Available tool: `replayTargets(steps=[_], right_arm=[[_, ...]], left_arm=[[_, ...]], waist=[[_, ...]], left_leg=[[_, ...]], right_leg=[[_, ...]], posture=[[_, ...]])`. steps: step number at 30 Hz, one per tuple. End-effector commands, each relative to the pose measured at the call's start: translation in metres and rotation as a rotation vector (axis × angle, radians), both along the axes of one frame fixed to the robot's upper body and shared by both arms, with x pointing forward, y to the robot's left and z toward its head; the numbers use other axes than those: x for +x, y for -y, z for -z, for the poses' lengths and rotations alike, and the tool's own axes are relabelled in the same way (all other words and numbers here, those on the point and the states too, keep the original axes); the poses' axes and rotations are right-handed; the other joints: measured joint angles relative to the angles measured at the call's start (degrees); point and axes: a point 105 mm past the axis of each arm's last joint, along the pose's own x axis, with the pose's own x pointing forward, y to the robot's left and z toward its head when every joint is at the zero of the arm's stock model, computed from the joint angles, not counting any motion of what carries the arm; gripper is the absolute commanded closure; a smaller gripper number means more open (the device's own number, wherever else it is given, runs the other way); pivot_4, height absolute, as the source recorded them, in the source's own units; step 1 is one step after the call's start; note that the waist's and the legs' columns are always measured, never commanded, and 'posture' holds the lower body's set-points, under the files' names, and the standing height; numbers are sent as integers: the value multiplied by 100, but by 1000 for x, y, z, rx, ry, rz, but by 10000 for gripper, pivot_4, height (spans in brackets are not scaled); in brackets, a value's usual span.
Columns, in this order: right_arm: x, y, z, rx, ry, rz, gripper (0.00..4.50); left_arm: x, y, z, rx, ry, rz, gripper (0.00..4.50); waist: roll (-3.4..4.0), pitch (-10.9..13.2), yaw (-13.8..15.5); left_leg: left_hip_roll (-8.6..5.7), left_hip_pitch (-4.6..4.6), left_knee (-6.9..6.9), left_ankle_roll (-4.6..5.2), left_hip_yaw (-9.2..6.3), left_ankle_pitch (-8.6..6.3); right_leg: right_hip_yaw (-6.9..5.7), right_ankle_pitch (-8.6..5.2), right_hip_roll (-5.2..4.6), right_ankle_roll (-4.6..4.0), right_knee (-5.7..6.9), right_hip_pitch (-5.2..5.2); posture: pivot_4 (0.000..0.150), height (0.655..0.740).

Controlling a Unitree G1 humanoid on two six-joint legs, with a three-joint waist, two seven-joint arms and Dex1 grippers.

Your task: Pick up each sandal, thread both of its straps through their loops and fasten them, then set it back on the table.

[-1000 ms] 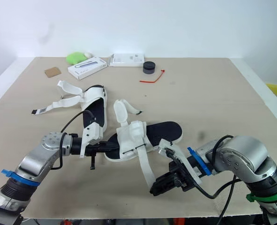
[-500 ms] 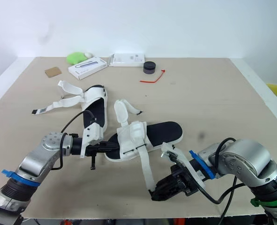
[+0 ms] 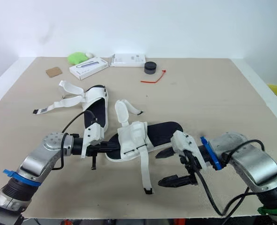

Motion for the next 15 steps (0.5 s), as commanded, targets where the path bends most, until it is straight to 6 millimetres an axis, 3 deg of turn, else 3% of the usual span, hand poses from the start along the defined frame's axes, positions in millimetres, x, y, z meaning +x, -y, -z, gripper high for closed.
replayTargets(steps=[1,2,7,15], right_arm=[[-4,-6,-8,7,363,-241,371],[2,-10,-11,22,527,-292,371],[7,-20,-13,85,904,-443,371],[9,-25,9,10,1072,-618,371]], left_arm=[[-1,-1,5,23,-13,5,45000],[0,-1,5,22,-14,4,45000],[1,-2,5,24,-14,2,45000],[1,-3,5,22,-15,-3,45000]], waist=[[2,1,-1],[0,1,-1],[-3,6,-5],[-2,6,-3]], left_leg=[[-2,6,0,0,3,0],[-1,10,0,0,4,0],[0,62,-2,-1,15,0],[-1,69,-2,-1,20,0]], right_leg=[[2,0,-1,0,1,3],[3,0,-1,0,2,5],[9,1,0,-3,0,47],[18,8,-3,-22,7,47]], posture=[[1500,7400],[1500,7400],[1500,7400],[1500,7400]])
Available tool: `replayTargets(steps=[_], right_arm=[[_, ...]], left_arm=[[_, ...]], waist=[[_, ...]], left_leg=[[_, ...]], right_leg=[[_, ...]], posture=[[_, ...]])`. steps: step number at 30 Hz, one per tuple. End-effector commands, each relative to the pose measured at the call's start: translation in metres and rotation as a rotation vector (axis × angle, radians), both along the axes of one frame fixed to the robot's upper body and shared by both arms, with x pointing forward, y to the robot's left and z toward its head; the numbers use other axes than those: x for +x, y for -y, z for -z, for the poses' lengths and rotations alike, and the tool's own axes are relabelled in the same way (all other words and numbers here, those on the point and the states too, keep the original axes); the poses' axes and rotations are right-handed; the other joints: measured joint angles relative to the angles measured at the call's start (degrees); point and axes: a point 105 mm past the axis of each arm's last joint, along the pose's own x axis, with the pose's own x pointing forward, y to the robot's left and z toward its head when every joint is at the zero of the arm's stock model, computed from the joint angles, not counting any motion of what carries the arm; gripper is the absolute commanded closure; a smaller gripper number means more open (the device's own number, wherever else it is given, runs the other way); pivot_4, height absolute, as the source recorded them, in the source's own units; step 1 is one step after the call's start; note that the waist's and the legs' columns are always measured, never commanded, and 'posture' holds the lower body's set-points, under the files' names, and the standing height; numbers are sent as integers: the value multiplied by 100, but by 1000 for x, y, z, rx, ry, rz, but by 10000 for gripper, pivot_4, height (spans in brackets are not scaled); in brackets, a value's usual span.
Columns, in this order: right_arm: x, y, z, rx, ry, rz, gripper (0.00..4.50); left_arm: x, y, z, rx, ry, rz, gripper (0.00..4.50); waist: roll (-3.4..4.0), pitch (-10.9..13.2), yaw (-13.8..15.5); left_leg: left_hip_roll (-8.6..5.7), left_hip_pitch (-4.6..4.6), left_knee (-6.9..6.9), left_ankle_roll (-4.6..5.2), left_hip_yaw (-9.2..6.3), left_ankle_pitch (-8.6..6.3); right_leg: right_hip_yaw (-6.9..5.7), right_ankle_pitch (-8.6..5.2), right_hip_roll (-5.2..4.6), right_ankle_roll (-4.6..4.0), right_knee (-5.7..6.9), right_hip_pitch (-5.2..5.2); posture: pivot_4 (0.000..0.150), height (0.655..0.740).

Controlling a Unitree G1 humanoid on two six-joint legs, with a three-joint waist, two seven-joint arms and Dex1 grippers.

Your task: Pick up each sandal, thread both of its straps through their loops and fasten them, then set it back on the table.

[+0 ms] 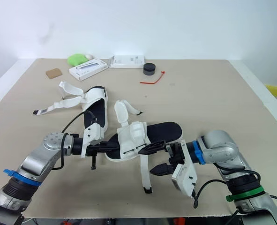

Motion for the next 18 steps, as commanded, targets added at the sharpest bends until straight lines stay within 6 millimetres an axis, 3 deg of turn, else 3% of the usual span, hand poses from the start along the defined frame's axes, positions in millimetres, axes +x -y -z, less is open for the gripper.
replayTargets(steps=[1,9,13,15,18], right_arm=[[2,2,6,-52,100,-49,371],[3,-9,3,-9,111,-87,371],[-12,-21,-9,70,36,-162,371],[-14,-21,-7,58,21,-170,5646],[-14,-16,2,15,-12,-156,18367]], left_arm=[[-1,-2,3,19,-14,2,45000],[-1,-1,3,13,-15,-5,45000],[-1,-1,4,15,-16,-6,45000],[-2,-2,4,18,-17,-7,45000],[-2,-2,4,18,-17,-8,45000]], waist=[[0,0,0],[0,0,-1],[0,0,-1],[0,0,-1],[0,0,-1]], left_leg=[[0,1,0,0,1,0],[0,13,0,0,14,0],[0,14,-1,1,14,-1],[0,15,-2,2,14,-1],[-1,15,-2,2,15,-1]], right_leg=[[0,2,0,-3,0,0],[17,-5,1,-17,2,6],[20,-6,2,-18,3,6],[21,-6,2,-17,3,6],[24,-14,2,-11,3,7]], posture=[[1500,7400],[1500,7400],[1500,7400],[1500,7400],[1500,7400]])
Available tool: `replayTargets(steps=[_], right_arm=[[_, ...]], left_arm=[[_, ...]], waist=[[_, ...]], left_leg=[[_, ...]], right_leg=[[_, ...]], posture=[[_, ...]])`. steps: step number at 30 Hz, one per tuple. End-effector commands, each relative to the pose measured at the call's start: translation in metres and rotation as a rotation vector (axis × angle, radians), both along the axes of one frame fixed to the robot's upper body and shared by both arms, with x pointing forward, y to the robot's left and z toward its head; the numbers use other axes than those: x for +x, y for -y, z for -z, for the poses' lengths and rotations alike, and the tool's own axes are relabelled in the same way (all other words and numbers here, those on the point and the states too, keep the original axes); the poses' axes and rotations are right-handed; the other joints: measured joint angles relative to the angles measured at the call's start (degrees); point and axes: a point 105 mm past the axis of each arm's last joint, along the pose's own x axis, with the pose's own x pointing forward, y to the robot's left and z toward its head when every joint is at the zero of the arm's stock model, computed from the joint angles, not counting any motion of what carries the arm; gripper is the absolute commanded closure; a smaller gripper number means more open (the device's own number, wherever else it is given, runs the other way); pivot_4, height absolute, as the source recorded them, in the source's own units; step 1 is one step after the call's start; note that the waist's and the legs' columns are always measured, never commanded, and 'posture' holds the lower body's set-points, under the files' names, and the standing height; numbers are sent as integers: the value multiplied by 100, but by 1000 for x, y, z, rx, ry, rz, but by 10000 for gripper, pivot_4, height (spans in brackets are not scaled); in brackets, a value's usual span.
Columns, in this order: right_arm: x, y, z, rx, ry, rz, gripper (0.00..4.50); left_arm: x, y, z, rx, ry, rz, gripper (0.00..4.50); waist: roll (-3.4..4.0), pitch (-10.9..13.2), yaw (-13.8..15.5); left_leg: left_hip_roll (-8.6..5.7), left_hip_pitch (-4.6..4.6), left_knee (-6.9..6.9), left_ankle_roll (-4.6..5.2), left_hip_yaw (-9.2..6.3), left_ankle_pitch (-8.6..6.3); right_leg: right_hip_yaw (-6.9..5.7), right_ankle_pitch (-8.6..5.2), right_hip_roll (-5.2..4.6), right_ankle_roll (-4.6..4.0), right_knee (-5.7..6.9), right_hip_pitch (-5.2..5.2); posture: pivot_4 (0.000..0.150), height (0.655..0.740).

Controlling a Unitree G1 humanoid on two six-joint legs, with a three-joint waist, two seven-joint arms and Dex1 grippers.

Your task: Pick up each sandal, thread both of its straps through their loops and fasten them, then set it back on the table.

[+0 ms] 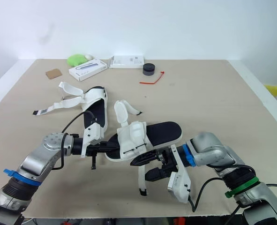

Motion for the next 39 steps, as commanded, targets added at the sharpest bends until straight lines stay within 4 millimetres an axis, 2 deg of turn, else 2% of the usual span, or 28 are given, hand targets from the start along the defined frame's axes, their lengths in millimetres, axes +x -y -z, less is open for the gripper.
replayTargets(steps=[1,5,14,15,16,19,20,22,24,28,39], right_arm=[[-2,3,0,-14,-10,0,23399],[2,8,9,-46,-4,29,43899],[11,22,27,-111,-57,133,44607],[10,24,28,-116,-65,135,39916],[8,26,26,-108,-62,130,38404],[5,30,21,-78,-22,98,28595],[6,31,20,-75,1,87,22779],[7,35,16,-69,51,68,14524],[11,35,10,-46,102,54,14524],[19,16,-2,30,161,39,14524],[31,3,6,-18,216,45,14524]], left_arm=[[-3,-1,4,16,-9,0,45000],[-3,-1,4,15,-10,1,45000],[-4,-1,5,15,-12,1,45000],[-4,-1,5,15,-14,2,45000],[-4,-1,5,15,-15,2,45000],[-4,-1,6,14,-18,2,45000],[-5,0,6,13,-18,2,45000],[-5,0,6,12,-20,3,45000],[-5,0,6,11,-22,3,45000],[-3,1,6,8,-20,1,45000],[-3,-1,6,8,-21,-10,45000]], waist=[[0,0,0],[0,0,0],[0,0,0],[0,0,0],[0,0,0],[0,0,0],[0,0,0],[-1,0,0],[-1,0,-1],[-1,-1,-10],[-2,-1,-9]], left_leg=[[0,1,0,0,2,0],[1,1,0,1,3,0],[1,2,0,1,9,-1],[0,2,0,1,10,-1],[0,2,0,1,10,-1],[0,2,0,2,10,-1],[0,3,0,2,11,-1],[0,4,0,2,14,-1],[0,5,0,2,18,-1],[0,9,0,2,33,-1],[-2,11,0,6,47,-4]], right_leg=[[1,0,0,0,0,0],[2,0,2,1,0,0],[9,1,1,1,0,0],[10,1,1,2,0,-1],[11,1,1,2,0,-1],[11,1,1,3,0,0],[11,0,1,4,0,0],[14,0,2,4,0,0],[18,0,3,5,0,1],[31,2,3,8,0,0],[50,11,5,-1,0,-2]], posture=[[1500,7400],[1500,7400],[1500,7400],[1500,7400],[1500,7400],[1500,7400],[1500,7400],[1500,7400],[1500,7400],[1500,7400],[1500,7400]])
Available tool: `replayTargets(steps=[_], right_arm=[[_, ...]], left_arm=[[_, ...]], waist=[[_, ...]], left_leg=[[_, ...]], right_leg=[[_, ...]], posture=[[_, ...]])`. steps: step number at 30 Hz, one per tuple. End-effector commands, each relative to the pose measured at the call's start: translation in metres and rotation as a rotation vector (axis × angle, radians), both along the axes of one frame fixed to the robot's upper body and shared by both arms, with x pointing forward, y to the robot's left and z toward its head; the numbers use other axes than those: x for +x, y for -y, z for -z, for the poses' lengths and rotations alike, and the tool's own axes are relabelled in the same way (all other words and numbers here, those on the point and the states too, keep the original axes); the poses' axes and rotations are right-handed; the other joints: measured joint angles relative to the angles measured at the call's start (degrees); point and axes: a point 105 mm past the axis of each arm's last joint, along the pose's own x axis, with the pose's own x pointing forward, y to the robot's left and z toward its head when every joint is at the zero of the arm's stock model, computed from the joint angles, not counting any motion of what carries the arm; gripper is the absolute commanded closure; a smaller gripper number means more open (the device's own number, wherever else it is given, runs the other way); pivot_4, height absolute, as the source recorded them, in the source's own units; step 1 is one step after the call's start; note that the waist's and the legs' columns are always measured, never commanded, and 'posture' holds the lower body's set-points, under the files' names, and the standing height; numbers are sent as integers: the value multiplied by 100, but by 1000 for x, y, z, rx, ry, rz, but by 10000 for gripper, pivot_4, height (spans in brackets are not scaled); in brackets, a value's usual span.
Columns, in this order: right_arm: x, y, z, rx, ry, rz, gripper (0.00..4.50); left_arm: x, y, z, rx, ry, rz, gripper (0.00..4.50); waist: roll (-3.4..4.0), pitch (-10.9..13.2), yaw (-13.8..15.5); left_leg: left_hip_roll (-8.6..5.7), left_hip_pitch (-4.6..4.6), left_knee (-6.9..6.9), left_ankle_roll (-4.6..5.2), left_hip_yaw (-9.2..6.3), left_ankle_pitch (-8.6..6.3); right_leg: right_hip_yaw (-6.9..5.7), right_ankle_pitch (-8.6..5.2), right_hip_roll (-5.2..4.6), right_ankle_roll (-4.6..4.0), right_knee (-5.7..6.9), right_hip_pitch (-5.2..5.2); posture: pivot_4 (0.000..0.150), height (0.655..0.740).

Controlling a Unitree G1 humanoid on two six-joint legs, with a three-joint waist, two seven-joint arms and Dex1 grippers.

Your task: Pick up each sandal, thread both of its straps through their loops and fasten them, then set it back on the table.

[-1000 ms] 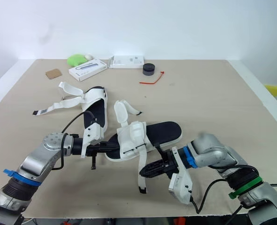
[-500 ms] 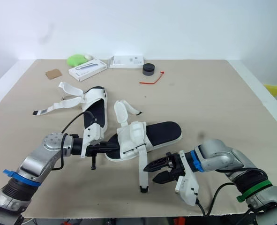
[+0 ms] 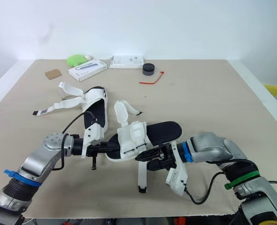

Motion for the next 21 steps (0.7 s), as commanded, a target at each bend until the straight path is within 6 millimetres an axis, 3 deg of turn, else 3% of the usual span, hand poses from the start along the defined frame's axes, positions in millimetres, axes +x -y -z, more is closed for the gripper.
replayTargets(steps=[1,4,5,9,12,17,21], right_arm=[[4,-5,-8,22,30,-6,14524],[2,-10,-12,50,11,-18,14524],[-1,-12,-14,60,3,-28,16792],[-11,-15,-18,110,-80,-52,29782],[-13,-17,-23,154,-139,-34,44343],[-11,-15,-26,213,-314,59,44343],[-2,-13,-33,323,-577,224,44343]], left_arm=[[-2,-2,5,17,-16,-9,45000],[-1,-3,5,18,-15,-10,45000],[-1,-3,5,19,-16,-11,45000],[-1,-3,5,19,-16,-13,45000],[-1,-3,5,21,-16,-12,45000],[-1,-3,5,21,-16,-10,45000],[-2,-2,6,23,-17,-6,45000]], waist=[[0,0,-1],[0,0,-2],[0,0,-2],[0,0,-3],[0,0,-4],[0,0,-2],[-1,0,1]], left_leg=[[0,0,0,0,0,0],[2,2,0,0,0,0],[3,2,0,0,0,0],[3,2,0,0,1,0],[3,2,0,2,2,-1],[4,3,0,2,1,-1],[6,2,0,3,1,-1]], right_leg=[[0,0,0,0,0,0],[0,-2,3,3,0,0],[0,-2,4,3,0,0],[2,-1,4,2,0,0],[3,-2,3,3,0,0],[2,-6,4,10,0,1],[2,-7,3,9,-1,1]], posture=[[1500,7400],[1500,7400],[1500,7400],[1500,7400],[1500,7400],[1500,7400],[1500,7400]])
